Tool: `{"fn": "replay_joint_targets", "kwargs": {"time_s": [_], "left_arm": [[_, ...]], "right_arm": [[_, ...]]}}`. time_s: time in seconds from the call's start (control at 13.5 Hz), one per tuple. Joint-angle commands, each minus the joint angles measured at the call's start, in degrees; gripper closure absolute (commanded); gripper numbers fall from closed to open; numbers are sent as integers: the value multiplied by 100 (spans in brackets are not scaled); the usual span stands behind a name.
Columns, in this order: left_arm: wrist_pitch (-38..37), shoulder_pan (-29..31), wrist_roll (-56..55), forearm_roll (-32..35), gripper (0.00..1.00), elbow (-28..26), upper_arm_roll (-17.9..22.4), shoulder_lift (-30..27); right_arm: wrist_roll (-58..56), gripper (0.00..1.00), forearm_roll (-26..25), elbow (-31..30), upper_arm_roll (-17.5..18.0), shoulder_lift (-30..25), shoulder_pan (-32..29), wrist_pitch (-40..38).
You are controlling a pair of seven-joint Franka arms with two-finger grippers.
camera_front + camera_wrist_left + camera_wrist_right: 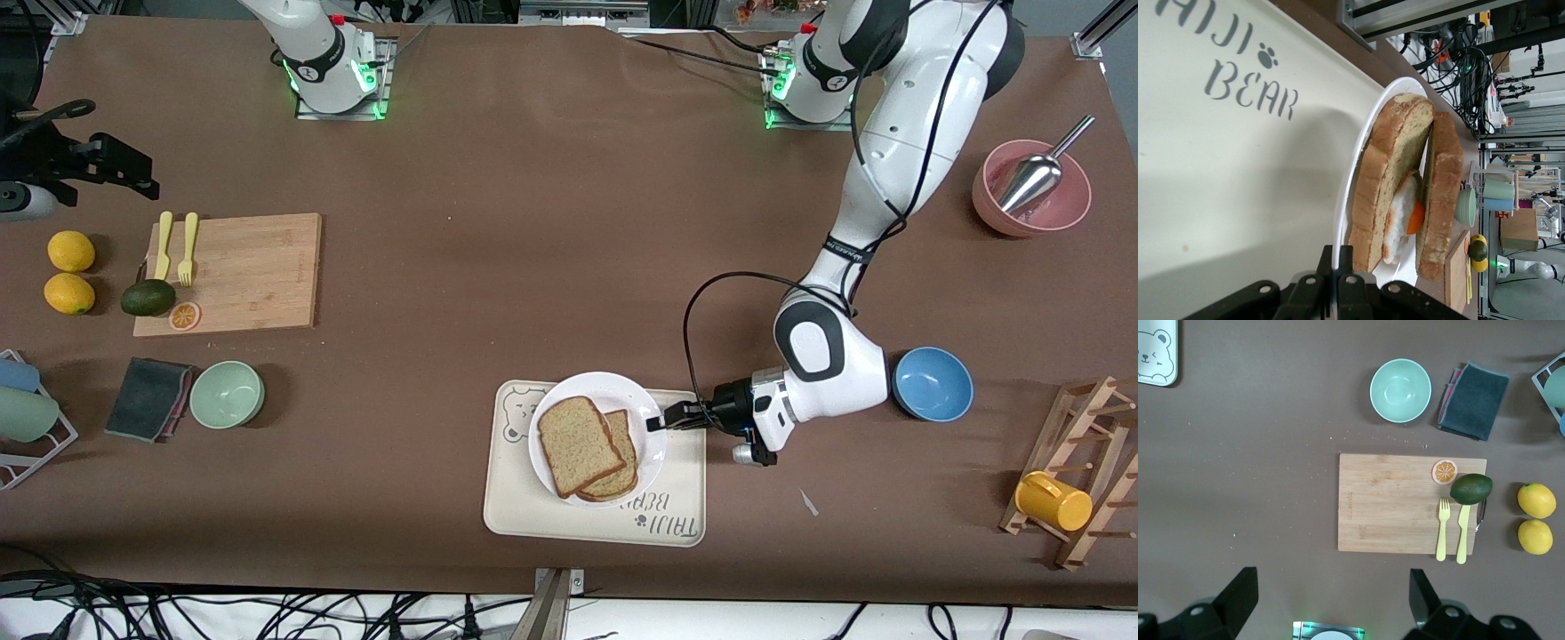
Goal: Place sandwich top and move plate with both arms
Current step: 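Slide the white plate onto the bear placemat with the left gripper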
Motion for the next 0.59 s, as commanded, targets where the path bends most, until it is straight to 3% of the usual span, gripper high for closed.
{"fn": "replay_joint_targets", "kwargs": {"time_s": [0.0, 0.52], "left_arm": [[37, -33, -10, -288, 100, 301, -23, 268], [274, 20, 52, -526, 100, 354, -5, 532]], "right_arm": [[-55, 0, -74, 61, 20, -3, -15, -49], [-55, 0, -74, 61, 20, 6, -15, -49]]}}
